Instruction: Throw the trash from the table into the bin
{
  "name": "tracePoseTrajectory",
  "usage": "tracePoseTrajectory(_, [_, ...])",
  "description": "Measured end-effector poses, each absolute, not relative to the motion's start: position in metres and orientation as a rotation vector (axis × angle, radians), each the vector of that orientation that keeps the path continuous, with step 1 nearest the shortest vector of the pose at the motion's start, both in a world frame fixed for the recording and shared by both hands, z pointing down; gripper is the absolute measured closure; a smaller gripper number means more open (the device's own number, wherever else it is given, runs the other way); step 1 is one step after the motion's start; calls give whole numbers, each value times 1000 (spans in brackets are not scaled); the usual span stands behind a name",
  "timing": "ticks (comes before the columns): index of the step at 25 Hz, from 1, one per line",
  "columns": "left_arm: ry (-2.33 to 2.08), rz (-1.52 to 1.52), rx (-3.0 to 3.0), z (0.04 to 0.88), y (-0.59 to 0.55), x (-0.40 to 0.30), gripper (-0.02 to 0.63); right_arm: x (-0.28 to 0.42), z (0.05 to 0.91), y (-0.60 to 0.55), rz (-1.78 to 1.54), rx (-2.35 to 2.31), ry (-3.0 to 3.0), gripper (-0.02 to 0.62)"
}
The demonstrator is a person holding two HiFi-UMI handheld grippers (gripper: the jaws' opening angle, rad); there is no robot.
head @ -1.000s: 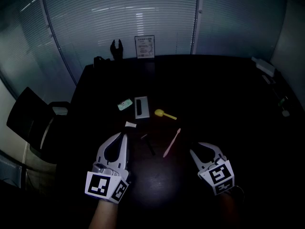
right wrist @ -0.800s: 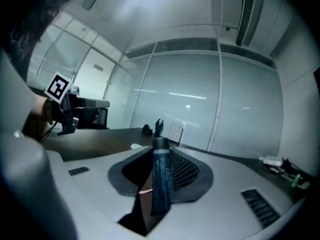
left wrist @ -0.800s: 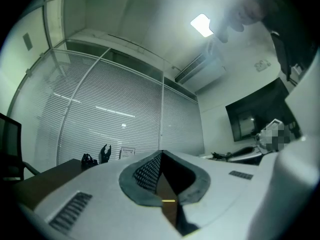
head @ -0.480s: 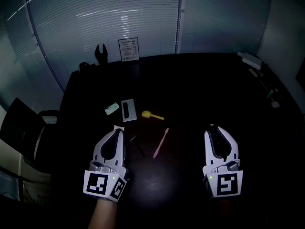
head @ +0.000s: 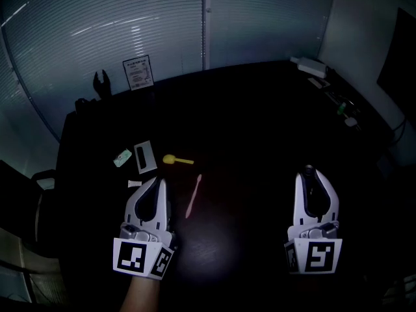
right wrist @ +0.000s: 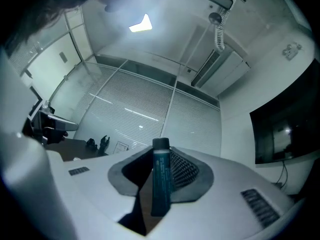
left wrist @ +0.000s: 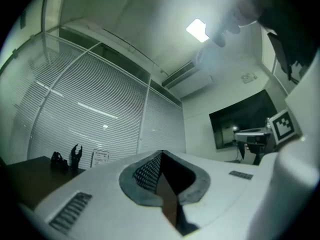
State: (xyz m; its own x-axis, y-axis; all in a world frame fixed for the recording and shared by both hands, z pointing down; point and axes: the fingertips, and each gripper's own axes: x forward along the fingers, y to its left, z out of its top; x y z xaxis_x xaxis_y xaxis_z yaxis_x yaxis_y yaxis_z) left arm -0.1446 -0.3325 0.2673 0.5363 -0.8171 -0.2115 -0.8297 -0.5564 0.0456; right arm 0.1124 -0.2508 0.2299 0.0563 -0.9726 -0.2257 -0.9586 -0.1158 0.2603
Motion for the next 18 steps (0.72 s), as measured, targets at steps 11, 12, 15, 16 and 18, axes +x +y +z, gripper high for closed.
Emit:
tracePoseTrajectory(11, [1177, 302, -2869, 281, -305, -47, 606, 221, 239, -161, -490, 2497, -1695, 489])
tracePoseTrajectory(12, [1161, 300, -2872, 280, -302, -40, 606, 230, 240, -152, -493, 2514, -1675, 489])
tracePoseTrajectory(15, [1134, 297, -2868, 276, -287, -18, 606, 255, 242, -125, -484, 2556, -1631, 489])
tracePoseTrajectory(16, [1129, 297, -2865, 275, -281, -10, 606, 265, 244, -116, -477, 2567, -1620, 489])
tracePoseTrajectory(18, [1122, 296, -2858, 273, -266, 9, 606, 285, 247, -97, -470, 2576, -1608, 489])
